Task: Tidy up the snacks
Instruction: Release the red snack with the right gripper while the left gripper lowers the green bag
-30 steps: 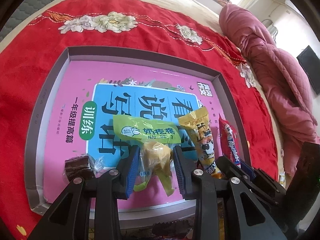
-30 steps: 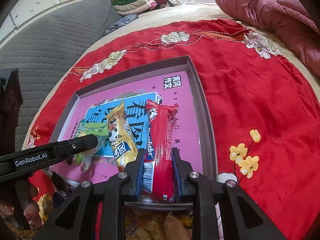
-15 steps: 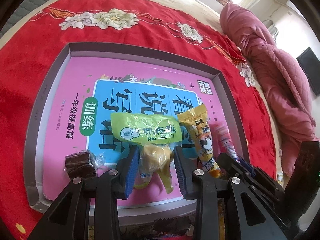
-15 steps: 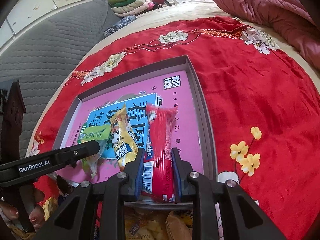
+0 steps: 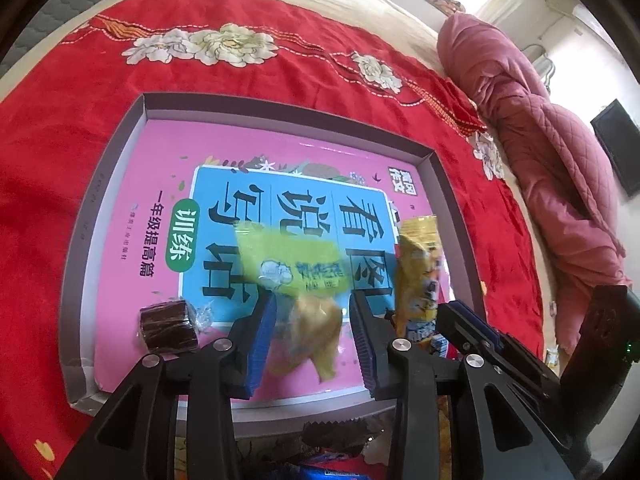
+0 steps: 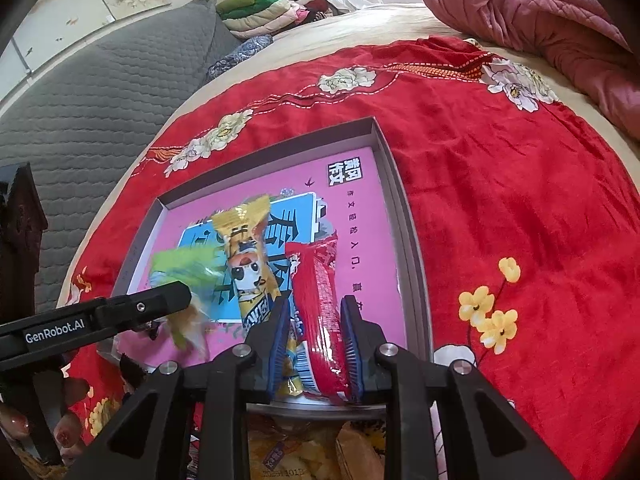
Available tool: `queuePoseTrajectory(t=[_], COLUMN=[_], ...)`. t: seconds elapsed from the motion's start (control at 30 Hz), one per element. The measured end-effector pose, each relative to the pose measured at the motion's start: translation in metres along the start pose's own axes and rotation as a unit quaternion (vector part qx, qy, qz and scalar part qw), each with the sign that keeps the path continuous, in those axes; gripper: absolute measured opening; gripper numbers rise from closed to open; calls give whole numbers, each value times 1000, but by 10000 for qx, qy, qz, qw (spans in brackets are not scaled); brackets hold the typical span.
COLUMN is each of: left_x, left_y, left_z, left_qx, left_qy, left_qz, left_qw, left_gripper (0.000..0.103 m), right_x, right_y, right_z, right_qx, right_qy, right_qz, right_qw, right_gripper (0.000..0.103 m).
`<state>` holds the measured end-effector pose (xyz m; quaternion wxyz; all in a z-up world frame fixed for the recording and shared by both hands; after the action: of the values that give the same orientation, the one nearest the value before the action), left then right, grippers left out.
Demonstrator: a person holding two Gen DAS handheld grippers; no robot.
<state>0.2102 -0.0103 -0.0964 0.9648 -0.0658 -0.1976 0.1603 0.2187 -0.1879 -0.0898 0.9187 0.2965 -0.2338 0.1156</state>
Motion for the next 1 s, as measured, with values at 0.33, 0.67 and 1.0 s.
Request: queuePoseTrajectory(t=[0.33,0.67,1.0], left_x=[4,11,16], left_y=[3,8,14], left_z=[15,40,67], left_qx=[-1,-27,-16], left_qy=[-120,-386,-635], left_qz=[60,88,129], left_qw=[9999,9992,9979], left_gripper=[43,48,54], right_x=[5,13,25], right_y=[0,9,25], right_z=[7,17,37], right_qx=[-8,-4,217], right_qy=[-130,-368,-753], right_qz=[7,225,445], right_qw=[9999,9991,9959], right_gripper=[30,38,50])
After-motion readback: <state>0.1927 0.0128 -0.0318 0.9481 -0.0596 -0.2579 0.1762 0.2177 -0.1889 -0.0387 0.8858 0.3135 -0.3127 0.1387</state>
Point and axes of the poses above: each gripper's, at about its wrist camera, not at the fingertips, and z roughly against the way its jaws point, y to its left, x to its top, the point moved 6 cm from there along -z, roughly the way its jaws point, and after that the axes turned 12 degrees about x, right-handed, at the moved point
